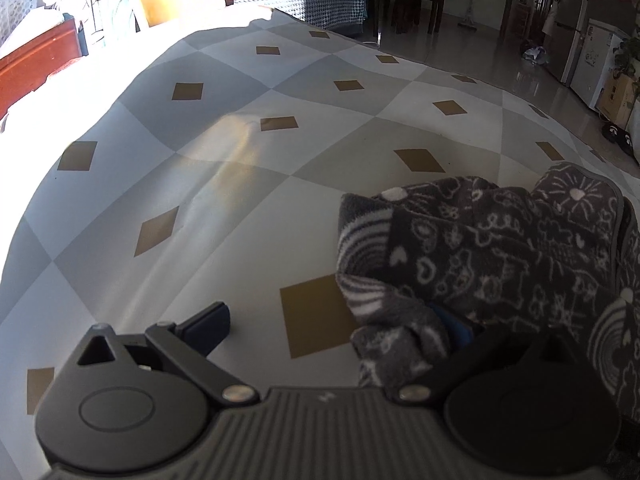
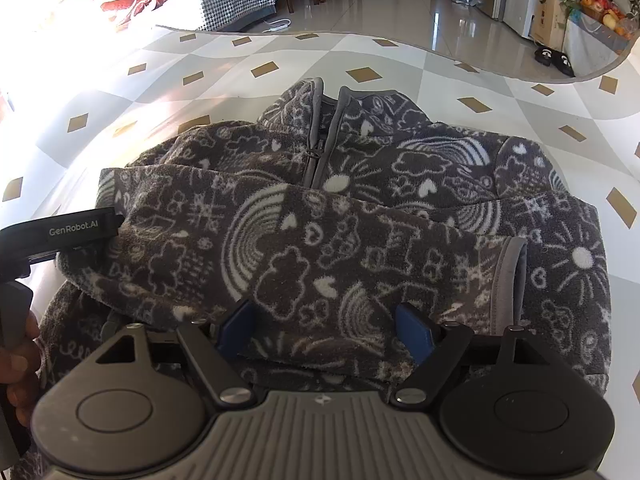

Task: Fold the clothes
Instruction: 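Withdraw both grippers above the jacket with folded sleeves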

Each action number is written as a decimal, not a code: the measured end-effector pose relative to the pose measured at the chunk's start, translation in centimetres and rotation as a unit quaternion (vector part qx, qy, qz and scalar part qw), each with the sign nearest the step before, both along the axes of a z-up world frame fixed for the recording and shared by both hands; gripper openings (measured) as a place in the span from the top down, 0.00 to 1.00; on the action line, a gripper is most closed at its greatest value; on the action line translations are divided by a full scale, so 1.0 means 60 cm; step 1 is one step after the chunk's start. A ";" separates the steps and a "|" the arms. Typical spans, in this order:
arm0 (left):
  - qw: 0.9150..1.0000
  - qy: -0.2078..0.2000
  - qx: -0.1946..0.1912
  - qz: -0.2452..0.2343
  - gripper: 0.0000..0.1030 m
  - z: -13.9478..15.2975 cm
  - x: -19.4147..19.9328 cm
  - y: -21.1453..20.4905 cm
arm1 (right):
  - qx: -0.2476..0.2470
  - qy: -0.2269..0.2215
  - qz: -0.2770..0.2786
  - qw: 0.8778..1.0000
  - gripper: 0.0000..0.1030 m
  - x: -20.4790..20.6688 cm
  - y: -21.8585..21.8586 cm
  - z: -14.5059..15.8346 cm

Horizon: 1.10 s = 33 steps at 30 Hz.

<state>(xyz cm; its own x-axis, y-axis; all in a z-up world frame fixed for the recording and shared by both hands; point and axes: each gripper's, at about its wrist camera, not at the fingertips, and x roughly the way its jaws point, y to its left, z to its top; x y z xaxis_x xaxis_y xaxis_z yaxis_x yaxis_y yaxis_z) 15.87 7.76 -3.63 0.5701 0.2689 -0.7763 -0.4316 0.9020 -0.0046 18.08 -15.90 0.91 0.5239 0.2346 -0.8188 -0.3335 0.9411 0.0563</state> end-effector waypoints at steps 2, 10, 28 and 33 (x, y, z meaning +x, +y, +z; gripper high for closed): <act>1.000 0.001 0.008 -0.001 0.00 0.000 0.001 -0.004 | -0.002 -0.004 0.000 1.000 0.22 -0.003 0.002 -0.001; 0.999 -0.005 0.042 -0.027 0.00 0.038 -0.028 -0.031 | -0.003 -0.005 -0.003 1.000 0.24 -0.008 -0.003 0.006; 0.988 0.032 0.025 -0.148 0.00 0.066 -0.173 -0.121 | -0.040 0.038 -0.078 0.995 0.27 -0.091 -0.033 0.044; 0.984 0.041 0.039 -0.166 0.00 0.060 -0.210 -0.138 | -0.053 0.049 -0.081 0.994 0.27 -0.123 -0.040 0.047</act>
